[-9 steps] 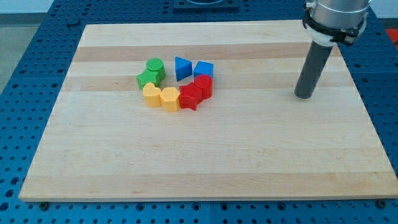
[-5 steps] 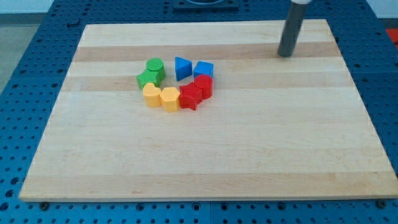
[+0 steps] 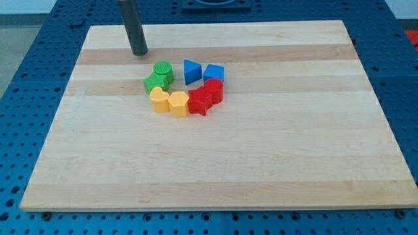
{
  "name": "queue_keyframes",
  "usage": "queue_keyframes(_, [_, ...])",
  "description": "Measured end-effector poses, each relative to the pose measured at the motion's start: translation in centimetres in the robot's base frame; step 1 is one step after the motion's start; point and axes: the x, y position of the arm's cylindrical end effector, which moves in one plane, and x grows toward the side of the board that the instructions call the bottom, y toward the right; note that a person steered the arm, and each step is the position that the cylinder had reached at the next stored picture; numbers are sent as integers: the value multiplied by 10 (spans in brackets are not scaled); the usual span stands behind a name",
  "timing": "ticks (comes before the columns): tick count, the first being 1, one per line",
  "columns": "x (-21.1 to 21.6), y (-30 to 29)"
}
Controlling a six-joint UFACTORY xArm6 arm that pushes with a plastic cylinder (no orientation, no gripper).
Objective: Slide the green circle closer to the blue triangle
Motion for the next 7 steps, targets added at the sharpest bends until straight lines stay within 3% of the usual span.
queue_keyframes(4, [50,-9])
queue_keyframes(7, [52,29])
